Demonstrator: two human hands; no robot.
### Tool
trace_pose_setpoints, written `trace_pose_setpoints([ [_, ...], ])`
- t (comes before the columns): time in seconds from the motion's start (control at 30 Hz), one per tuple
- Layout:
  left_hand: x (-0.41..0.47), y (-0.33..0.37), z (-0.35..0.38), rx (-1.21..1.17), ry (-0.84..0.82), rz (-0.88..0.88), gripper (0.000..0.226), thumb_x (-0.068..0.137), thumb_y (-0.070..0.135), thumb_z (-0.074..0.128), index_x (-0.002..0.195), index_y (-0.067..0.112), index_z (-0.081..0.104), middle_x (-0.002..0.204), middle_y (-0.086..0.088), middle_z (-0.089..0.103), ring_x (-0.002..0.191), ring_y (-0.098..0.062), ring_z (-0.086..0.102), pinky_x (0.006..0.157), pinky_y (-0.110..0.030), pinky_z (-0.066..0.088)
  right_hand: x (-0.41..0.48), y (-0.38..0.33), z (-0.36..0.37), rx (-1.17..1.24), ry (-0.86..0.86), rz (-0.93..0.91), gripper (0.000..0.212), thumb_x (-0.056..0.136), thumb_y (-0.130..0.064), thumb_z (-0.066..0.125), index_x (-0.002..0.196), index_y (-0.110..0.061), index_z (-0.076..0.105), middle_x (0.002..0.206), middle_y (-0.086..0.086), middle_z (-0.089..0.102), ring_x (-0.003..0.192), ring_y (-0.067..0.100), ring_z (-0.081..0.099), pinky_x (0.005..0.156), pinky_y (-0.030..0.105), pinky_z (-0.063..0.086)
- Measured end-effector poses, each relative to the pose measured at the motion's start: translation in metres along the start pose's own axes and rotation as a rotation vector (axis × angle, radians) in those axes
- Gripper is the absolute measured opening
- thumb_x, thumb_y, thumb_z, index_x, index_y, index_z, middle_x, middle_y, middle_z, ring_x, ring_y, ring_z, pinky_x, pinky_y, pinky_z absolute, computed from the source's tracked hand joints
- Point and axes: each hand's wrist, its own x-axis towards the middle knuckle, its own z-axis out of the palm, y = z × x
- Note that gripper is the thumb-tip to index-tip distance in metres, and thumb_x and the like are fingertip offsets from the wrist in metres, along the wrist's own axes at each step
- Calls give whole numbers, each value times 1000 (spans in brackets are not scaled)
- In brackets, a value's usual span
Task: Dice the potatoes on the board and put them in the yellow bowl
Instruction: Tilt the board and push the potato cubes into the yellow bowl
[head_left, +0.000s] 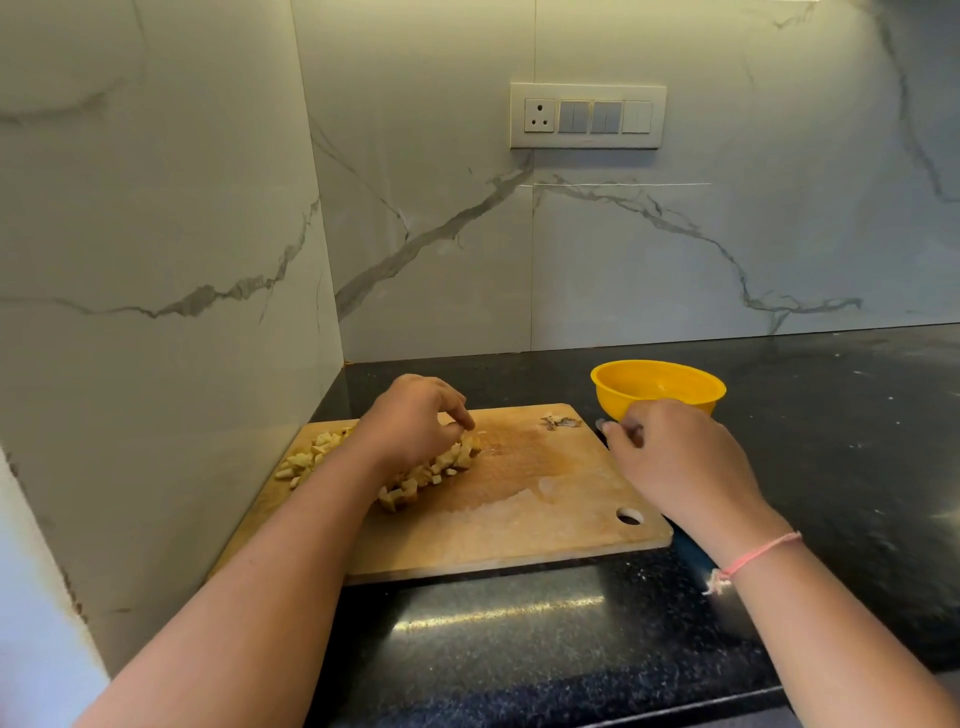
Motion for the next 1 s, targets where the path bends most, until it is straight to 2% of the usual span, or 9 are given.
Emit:
trace_pose_setpoints([
  [0.1,-4,-3,-13,-48,66,-79,5,83,27,72,82,23,74,128,7,59,119,-15,50,100,-39,44,10,-18,4,246,-39,-52,26,94,-28,53,76,-13,65,68,2,61,64,18,54,46,23,31],
  [0.2,-13,-12,-26,-138,200,-196,27,81,37,72,71,12,68,118,4,65,105,-15,57,85,-35,48,22,-34,14,450,-170,-49,22,92,-19,54,80,-10,70,74,4,66,69,17,58,52,21,37],
  [0.37,-28,-34,-33,-157,327,-371,28,96,33,53,92,10,69,76,-1,60,68,-13,51,54,-26,34,49,-61,34,622,-456,39,27,93,-9,45,96,-15,72,99,-1,65,103,18,58,89,31,48],
  [0.47,-25,-49,-26,-213,277,-521,25,100,27,46,106,11,64,85,-2,59,76,-16,52,58,-28,35,55,-78,45,602,-579,8,31,97,-8,40,118,-10,64,125,5,59,119,20,49,91,24,35],
  [0.57,-20,-58,-17,-242,183,-588,34,102,28,40,124,11,58,118,-10,60,105,-25,55,79,-30,40,53,-91,55,581,-658,-41,36,101,-15,36,131,-8,53,136,8,51,125,21,45,89,24,31],
  [0.63,-18,-61,-12,-247,152,-604,39,103,29,35,129,9,55,127,-12,57,115,-28,52,89,-32,40,50,-99,61,566,-682,-81,38,103,-20,32,136,-8,47,139,9,48,127,22,43,90,24,30],
  [0.73,-16,-63,-10,-237,144,-633,40,104,31,33,119,8,62,117,-12,60,110,-29,53,88,-33,40,46,-107,66,567,-665,-127,41,104,-27,28,138,-10,44,141,8,46,129,22,41,94,26,30],
  [0.87,-12,-63,-7,-264,168,-635,33,103,31,37,83,13,57,75,-1,51,74,-17,49,78,-32,41,43,-107,70,610,-640,-164,39,103,-29,31,127,-8,54,130,8,55,120,21,48,87,25,31],
  [1.0,-12,-57,-5,-356,165,-577,30,102,28,40,88,15,63,94,-4,62,88,-17,52,86,-32,43,41,-107,69,644,-644,-201,35,100,-30,40,125,-13,57,124,-1,57,115,14,50,84,24,36],
])
